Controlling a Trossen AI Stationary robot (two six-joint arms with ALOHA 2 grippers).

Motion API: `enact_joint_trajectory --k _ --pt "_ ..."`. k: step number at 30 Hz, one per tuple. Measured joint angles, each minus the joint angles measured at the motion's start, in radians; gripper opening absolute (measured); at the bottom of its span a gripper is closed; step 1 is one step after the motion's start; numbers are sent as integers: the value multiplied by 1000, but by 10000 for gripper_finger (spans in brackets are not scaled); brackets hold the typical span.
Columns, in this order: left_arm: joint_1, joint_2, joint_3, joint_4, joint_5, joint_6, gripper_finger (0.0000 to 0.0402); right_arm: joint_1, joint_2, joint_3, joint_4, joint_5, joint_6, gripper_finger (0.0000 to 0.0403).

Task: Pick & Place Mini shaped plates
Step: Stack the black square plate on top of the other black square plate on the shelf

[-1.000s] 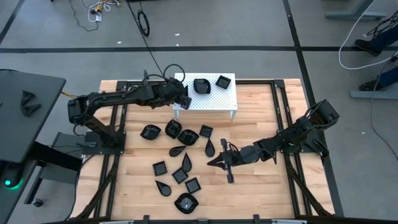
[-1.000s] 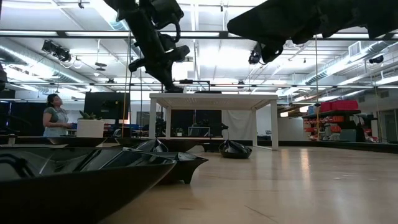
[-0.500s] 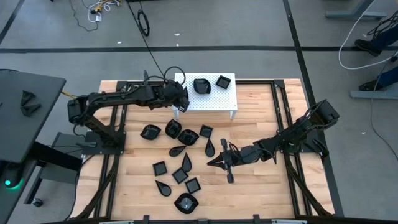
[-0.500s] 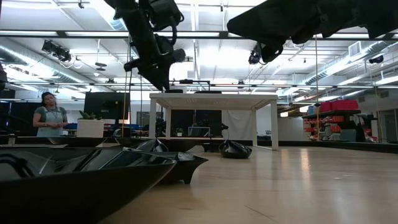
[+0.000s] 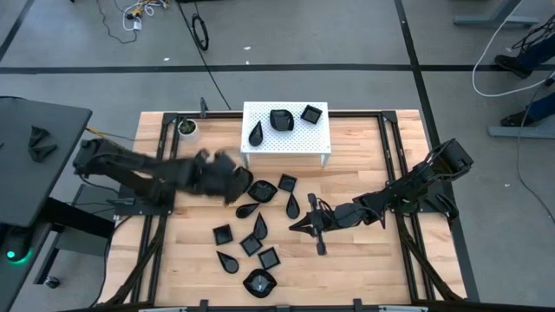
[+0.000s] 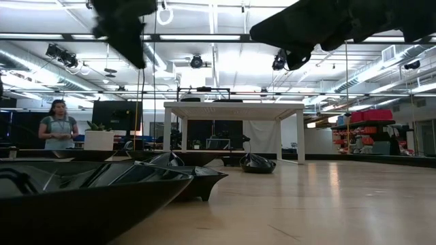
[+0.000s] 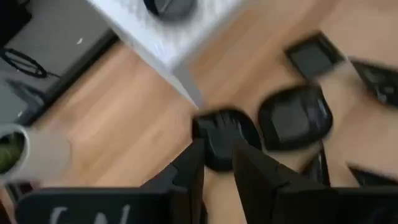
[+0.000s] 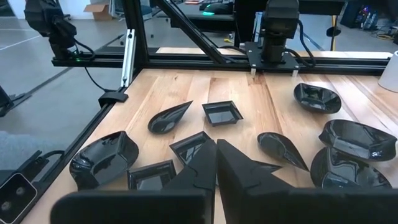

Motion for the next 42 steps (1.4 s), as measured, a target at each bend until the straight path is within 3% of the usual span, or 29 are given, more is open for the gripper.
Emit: enact_joint_trajectory --k 5,9,14,17,21,25,32,38,42 --pt "-233 2 -196 72 -44 -351 87 -5 0 0 -6 0 64 18" --pt "-359 3 -404 352 -52 -587 87 -53 7 1 -60 -3 198 18" --pt "-426 33 -627 851 -116 -603 87 -125 10 106 -383 -2 245 18" --pt "-422 45 -694 1017 -146 -579 87 -166 41 225 -591 -6 243 18" --pt "-405 45 -706 1036 -159 -559 87 -227 130 372 -791 -17 194 27" --pt "-401 45 -706 1047 -157 -532 87 -278 227 461 -909 -23 136 61" --pt "-403 45 -706 1052 -158 -506 87 -340 310 484 -940 9 93 114" --pt "-403 45 -706 1053 -172 -500 87 -364 376 486 -898 13 23 108" --pt "-403 45 -706 1056 -172 -500 87 -366 389 486 -901 27 16 80"
